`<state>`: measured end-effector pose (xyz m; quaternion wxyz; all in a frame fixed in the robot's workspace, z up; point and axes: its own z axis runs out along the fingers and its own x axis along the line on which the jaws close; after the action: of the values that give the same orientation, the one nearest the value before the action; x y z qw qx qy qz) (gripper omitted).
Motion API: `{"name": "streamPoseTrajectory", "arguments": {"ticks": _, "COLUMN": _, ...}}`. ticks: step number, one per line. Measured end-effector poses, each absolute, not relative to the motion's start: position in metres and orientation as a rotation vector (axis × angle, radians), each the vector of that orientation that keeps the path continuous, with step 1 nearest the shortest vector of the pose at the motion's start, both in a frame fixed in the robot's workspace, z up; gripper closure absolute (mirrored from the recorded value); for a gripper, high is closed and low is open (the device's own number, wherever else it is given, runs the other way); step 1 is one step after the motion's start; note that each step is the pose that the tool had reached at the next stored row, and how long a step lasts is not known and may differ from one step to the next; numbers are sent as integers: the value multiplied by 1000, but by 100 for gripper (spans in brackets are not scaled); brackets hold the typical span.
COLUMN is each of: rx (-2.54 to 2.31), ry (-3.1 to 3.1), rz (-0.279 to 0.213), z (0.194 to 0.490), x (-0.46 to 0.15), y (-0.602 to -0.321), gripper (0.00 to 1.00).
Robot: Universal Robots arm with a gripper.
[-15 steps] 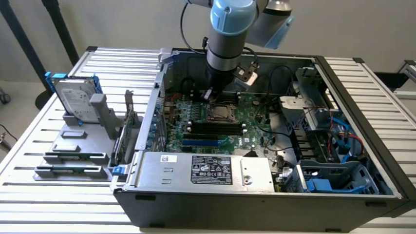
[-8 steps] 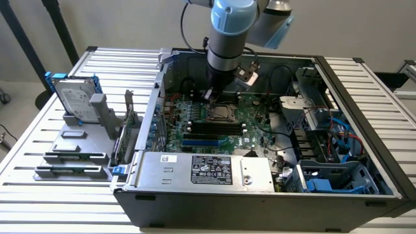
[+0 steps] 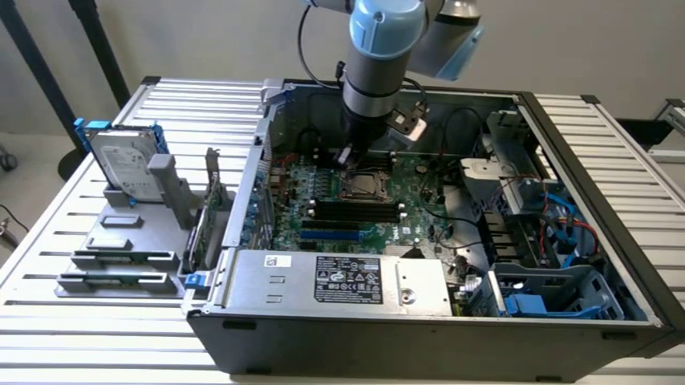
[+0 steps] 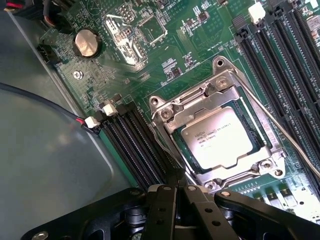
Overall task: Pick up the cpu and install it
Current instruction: 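Install the first cpu locking lever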
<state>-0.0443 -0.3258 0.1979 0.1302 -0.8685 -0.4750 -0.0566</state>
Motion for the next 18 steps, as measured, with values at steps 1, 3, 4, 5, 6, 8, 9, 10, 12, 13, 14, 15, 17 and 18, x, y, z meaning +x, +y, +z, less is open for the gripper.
{"name": "streamPoseTrajectory", "arguments": {"ticks": 1, "rx": -2522, "ry": -1381, "rz": -165, "z": 198, "x": -44, "y": -326, "gripper": 89}}
{"name": "streamPoseTrajectory", "arguments": {"ticks": 3, "rx": -2521, "ry": -1383, "rz": -164, "z": 198, "x": -44, "y": -326, "gripper": 89}}
{"name": "streamPoseTrajectory", "arguments": {"ticks": 4, "rx": -2521, "ry": -1384, "rz": -164, "z": 198, "x": -43, "y": -327, "gripper": 89}}
{"name": "streamPoseTrajectory", "arguments": {"ticks": 5, "rx": -2520, "ry": -1385, "rz": -164, "z": 198, "x": -43, "y": -327, "gripper": 89}}
{"name": "streamPoseTrajectory", "arguments": {"ticks": 6, "rx": -2519, "ry": -1386, "rz": -164, "z": 198, "x": -43, "y": -327, "gripper": 89}}
{"name": "streamPoseTrajectory", "arguments": {"ticks": 8, "rx": -2517, "ry": -1389, "rz": -163, "z": 197, "x": -42, "y": -328, "gripper": 89}}
{"name": "streamPoseTrajectory", "arguments": {"ticks": 9, "rx": -2517, "ry": -1391, "rz": -163, "z": 197, "x": -42, "y": -328, "gripper": 89}}
{"name": "streamPoseTrajectory", "arguments": {"ticks": 10, "rx": -2516, "ry": -1393, "rz": -162, "z": 197, "x": -42, "y": -328, "gripper": 89}}
{"name": "streamPoseTrajectory", "arguments": {"ticks": 12, "rx": -2513, "ry": -1397, "rz": -162, "z": 197, "x": -41, "y": -329, "gripper": 89}}
{"name": "streamPoseTrajectory", "arguments": {"ticks": 13, "rx": -2512, "ry": -1399, "rz": -161, "z": 197, "x": -40, "y": -329, "gripper": 89}}
{"name": "streamPoseTrajectory", "arguments": {"ticks": 14, "rx": -2511, "ry": -1401, "rz": -161, "z": 197, "x": -39, "y": -329, "gripper": 89}}
{"name": "streamPoseTrajectory", "arguments": {"ticks": 15, "rx": -2509, "ry": -1403, "rz": -161, "z": 197, "x": -39, "y": -329, "gripper": 89}}
{"name": "streamPoseTrajectory", "arguments": {"ticks": 17, "rx": -2507, "ry": -1407, "rz": -160, "z": 197, "x": -37, "y": -330, "gripper": 89}}
{"name": "streamPoseTrajectory", "arguments": {"ticks": 18, "rx": -2506, "ry": -1409, "rz": -160, "z": 197, "x": -36, "y": -330, "gripper": 89}}
